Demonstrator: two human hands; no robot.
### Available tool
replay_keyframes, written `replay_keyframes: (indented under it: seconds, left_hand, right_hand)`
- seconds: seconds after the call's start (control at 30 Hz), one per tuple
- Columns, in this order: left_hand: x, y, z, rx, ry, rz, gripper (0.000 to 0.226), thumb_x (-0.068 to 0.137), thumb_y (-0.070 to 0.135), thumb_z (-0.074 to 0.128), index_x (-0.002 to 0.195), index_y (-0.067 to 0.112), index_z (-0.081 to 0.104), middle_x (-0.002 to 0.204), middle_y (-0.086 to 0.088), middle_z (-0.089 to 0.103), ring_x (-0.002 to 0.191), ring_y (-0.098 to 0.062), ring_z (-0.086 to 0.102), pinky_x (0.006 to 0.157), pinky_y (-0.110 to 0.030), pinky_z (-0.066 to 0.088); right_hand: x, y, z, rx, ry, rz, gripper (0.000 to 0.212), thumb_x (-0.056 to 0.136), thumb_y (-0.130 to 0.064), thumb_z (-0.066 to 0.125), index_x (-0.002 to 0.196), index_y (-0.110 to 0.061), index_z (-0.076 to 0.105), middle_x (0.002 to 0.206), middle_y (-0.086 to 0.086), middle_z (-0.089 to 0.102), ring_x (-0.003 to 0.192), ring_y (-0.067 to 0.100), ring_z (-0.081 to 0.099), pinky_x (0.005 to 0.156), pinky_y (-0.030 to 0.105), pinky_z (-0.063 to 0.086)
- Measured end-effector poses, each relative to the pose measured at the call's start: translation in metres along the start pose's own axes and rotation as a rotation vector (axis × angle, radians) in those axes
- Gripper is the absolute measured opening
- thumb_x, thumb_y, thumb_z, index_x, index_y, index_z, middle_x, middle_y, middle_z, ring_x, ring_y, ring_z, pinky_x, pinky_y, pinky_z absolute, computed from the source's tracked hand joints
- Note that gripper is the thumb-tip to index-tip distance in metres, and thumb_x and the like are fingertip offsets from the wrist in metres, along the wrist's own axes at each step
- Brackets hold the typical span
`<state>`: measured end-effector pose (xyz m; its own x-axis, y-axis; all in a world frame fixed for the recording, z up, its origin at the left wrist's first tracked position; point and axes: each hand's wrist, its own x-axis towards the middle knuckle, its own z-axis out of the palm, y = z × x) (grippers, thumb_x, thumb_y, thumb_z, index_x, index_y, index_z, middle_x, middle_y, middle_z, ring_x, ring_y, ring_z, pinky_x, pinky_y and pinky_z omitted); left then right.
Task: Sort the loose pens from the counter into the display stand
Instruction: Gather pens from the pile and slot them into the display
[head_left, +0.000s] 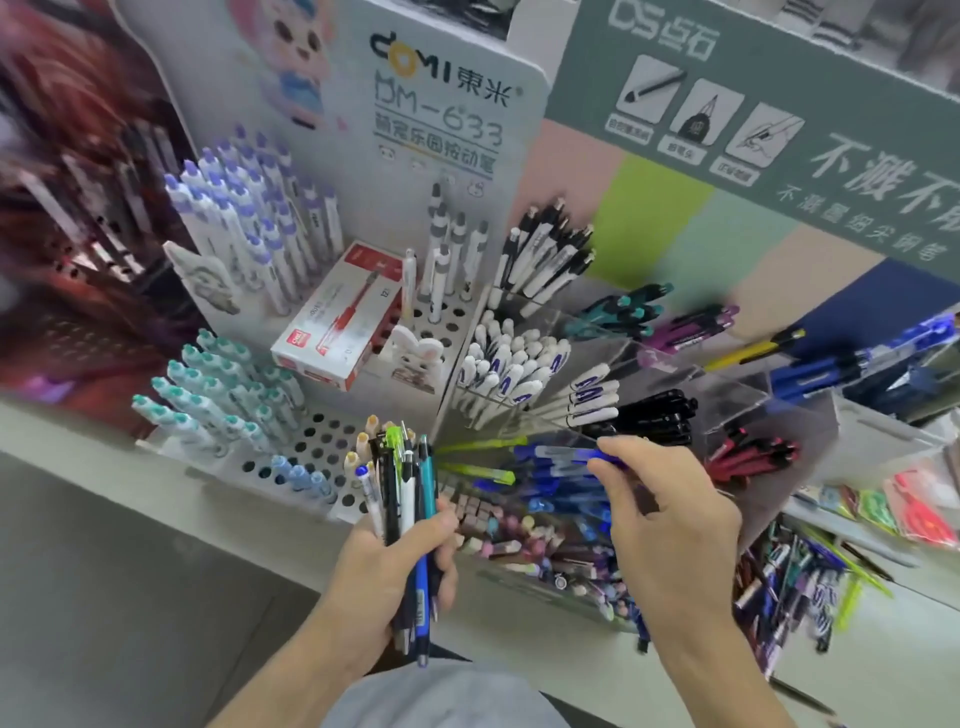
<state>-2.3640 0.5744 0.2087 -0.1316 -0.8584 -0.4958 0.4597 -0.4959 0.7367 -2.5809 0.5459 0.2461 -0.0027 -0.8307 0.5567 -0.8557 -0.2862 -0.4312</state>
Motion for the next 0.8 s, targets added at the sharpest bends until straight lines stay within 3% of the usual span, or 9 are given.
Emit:
replay_keyframes:
  seconds: [0.17,0.27,0.57,0.7,0.8]
  left_hand:
    - [0.003,0.002,0.0,0.024,-0.036,0.011,0.019,0.086,0.015,0.067,0.091,0.0,0.057,0.064,-0.014,0.05,0.045,-0.025,0.048,0.043,-0.028,0.044]
    - [0.004,0.002,-0.001,0.04,-0.063,0.006,0.017,0.089,0.014,0.066,0.094,0.0,0.058,0.064,-0.014,0.051,0.047,-0.025,0.049,0.045,-0.03,0.044]
    - [0.007,0.005,-0.005,0.086,-0.117,-0.016,0.014,0.09,0.014,0.065,0.085,0.002,0.06,0.066,-0.016,0.052,0.049,-0.027,0.049,0.048,-0.03,0.044]
    - [0.008,0.007,-0.009,0.081,-0.146,-0.013,0.013,0.092,0.013,0.064,0.093,0.001,0.06,0.067,-0.015,0.053,0.049,-0.027,0.05,0.05,-0.031,0.045]
    - [0.009,0.009,-0.009,0.091,-0.163,-0.015,0.018,0.088,0.017,0.067,0.092,0.001,0.06,0.067,-0.015,0.053,0.049,-0.027,0.05,0.051,-0.031,0.045]
  right_hand:
    - [-0.024,0.0,0.024,-0.005,-0.17,0.021,0.02,0.078,-0.002,0.084,0.095,-0.011,0.079,0.091,-0.005,0.071,0.085,0.011,0.065,0.076,0.022,0.054]
    - [-0.021,0.002,0.037,-0.044,-0.238,0.073,0.016,0.081,-0.004,0.083,0.095,-0.012,0.079,0.088,-0.005,0.068,0.079,0.013,0.064,0.069,0.034,0.059]
    - [-0.024,-0.003,0.064,0.044,-0.167,0.126,0.018,0.094,-0.013,0.071,0.112,-0.012,0.072,0.104,-0.004,0.064,0.09,0.012,0.063,0.076,0.035,0.058]
    - [-0.045,-0.005,0.066,-0.02,-0.245,0.153,0.058,0.081,-0.033,0.083,0.129,-0.019,0.055,0.124,-0.006,0.051,0.114,0.01,0.05,0.097,0.021,0.045]
    - [-0.046,-0.007,0.075,-0.107,-0.282,0.143,0.076,0.069,-0.032,0.091,0.13,-0.021,0.048,0.126,-0.003,0.044,0.112,0.014,0.049,0.092,0.021,0.043]
